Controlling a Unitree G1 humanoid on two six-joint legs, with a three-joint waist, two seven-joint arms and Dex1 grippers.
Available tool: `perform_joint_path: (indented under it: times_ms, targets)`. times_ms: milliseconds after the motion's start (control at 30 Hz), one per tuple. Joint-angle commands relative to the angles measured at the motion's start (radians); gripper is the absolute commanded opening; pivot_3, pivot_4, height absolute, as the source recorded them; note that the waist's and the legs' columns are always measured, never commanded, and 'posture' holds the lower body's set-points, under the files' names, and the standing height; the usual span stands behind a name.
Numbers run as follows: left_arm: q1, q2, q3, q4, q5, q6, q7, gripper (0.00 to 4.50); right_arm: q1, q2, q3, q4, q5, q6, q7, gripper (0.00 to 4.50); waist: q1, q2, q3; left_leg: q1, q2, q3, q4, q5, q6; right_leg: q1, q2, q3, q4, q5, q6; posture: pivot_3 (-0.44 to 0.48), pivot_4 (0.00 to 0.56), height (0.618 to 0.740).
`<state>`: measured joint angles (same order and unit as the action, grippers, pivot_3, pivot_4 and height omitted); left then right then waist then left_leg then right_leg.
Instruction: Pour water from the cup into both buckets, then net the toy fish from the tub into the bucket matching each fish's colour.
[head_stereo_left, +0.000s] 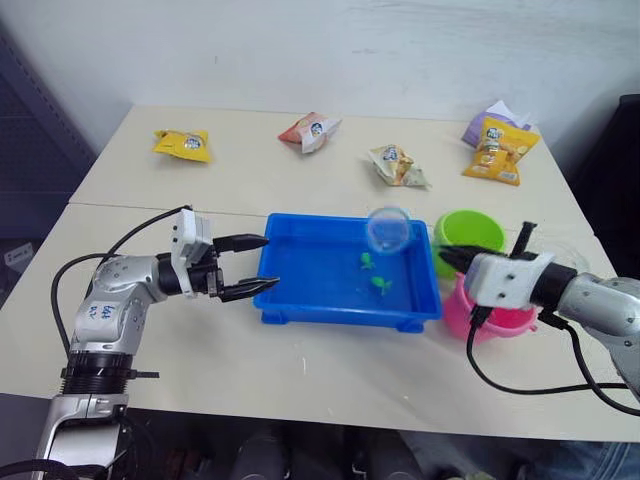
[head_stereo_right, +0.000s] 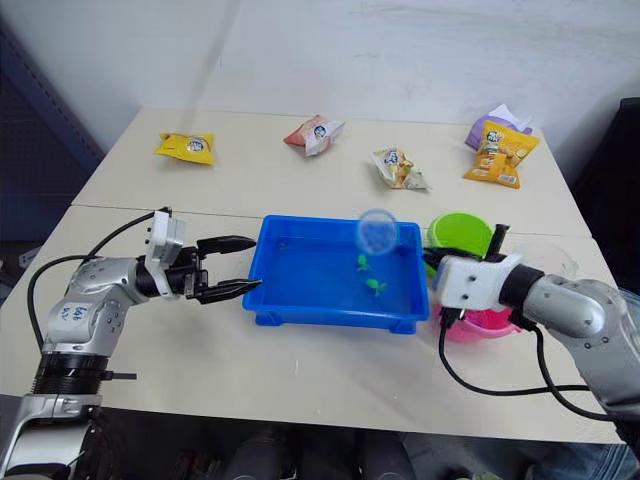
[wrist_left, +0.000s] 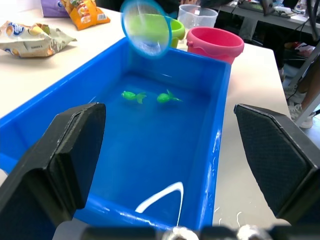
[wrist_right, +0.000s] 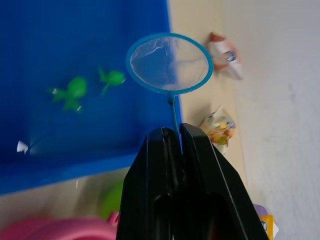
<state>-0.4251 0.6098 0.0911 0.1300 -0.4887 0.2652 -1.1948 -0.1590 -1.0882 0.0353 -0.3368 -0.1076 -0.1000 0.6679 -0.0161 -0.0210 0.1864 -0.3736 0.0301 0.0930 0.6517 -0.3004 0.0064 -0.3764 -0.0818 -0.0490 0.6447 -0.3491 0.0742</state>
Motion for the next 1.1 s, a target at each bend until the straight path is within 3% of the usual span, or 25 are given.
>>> perform_joint_path:
  times_ms: [33,267,600,833,1100]
  targets:
    - [0.005,0.006,0.005,-0.046,-0.005,-0.014,-0.003,4.42,-0.048,-0.01,0.02,0.042,-0.091,-0.087,0.022,0.0,-0.003,0.0,0.0,0.0,0.0,0.0,0.0,0.0,0.0,0.0,0.0,0.0,0.0,0.0,0.0,0.0,0.15,0.738]
    - [0.023,-0.003,0.005,-0.074,-0.006,-0.007,0.021,4.42,-0.122,0.012,0.076,0.204,-0.17,-0.21,0.049,0.0,-0.012,0.0,0.0,0.0,0.0,0.0,0.001,0.0,-0.001,0.0,0.0,0.0,0.001,0.0,0.0,0.0,0.15,0.738]
    - [0.025,-0.01,0.005,-0.079,-0.008,-0.008,0.043,4.42,-0.146,0.025,0.111,0.227,-0.195,-0.206,0.148,0.0,-0.011,0.0,0.0,0.001,0.0,0.0,0.001,0.001,-0.001,0.0,0.001,0.0,0.002,0.0,0.0,0.0,0.15,0.738]
    - [0.024,-0.02,0.003,-0.076,-0.007,-0.012,0.054,4.42,-0.118,0.023,0.122,0.105,-0.099,-0.012,0.347,0.0,-0.008,0.0,0.0,0.001,0.0,0.0,0.001,0.001,-0.001,0.001,0.0,0.0,0.002,0.0,0.0,0.0,0.15,0.738]
    - [0.022,-0.029,0.004,-0.073,-0.006,-0.014,0.06,4.42,-0.133,0.143,0.081,0.024,0.047,0.257,0.373,0.0,-0.012,0.0,0.0,0.001,0.001,-0.001,0.001,0.001,-0.001,0.001,0.001,0.0,0.002,0.0,0.0,0.0,0.15,0.738]
